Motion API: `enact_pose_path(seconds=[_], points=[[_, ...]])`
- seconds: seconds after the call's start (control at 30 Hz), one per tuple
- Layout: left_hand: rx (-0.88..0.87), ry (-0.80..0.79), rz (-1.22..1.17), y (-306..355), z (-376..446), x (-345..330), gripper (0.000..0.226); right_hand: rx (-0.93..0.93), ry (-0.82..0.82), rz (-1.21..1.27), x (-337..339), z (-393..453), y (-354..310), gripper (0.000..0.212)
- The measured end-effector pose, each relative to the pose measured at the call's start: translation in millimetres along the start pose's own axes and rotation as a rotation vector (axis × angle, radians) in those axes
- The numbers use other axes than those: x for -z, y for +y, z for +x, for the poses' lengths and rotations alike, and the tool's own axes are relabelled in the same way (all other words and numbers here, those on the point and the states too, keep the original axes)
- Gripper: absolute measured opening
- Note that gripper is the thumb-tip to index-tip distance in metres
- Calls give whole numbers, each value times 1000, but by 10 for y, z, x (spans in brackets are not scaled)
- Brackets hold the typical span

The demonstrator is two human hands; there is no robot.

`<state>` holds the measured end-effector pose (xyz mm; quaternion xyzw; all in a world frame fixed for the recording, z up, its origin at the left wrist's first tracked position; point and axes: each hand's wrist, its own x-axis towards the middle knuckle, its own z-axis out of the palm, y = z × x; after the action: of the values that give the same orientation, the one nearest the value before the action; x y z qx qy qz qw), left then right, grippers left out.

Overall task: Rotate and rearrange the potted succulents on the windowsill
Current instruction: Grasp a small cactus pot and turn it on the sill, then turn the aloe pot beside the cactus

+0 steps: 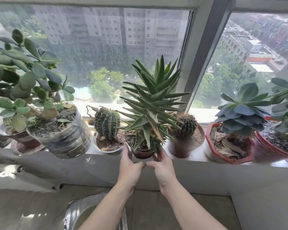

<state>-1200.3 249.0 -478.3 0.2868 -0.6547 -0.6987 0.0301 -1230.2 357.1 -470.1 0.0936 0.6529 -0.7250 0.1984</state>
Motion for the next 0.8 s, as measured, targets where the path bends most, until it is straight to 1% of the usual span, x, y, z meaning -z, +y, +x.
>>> enact_pose_path(seconds=[0.1,0.27,0.47,0.63,0.8], points=[[-37,4,-12,-28,59,-44,80,-3,59,27,-57,39,13,65],[-34,34,-73,-116,43,-133,90,5,42,9,-15,55,14,60],[-5,35,-46,-104,9,-152,93,-10,26,-38,17,104,-1,60],[-5,19,-23,-97,11,-187,102,-15,15,-38,56,156,-43,55],[15,15,-8,-80,19,-135,99,-65,36,-12,70,156,29,59]])
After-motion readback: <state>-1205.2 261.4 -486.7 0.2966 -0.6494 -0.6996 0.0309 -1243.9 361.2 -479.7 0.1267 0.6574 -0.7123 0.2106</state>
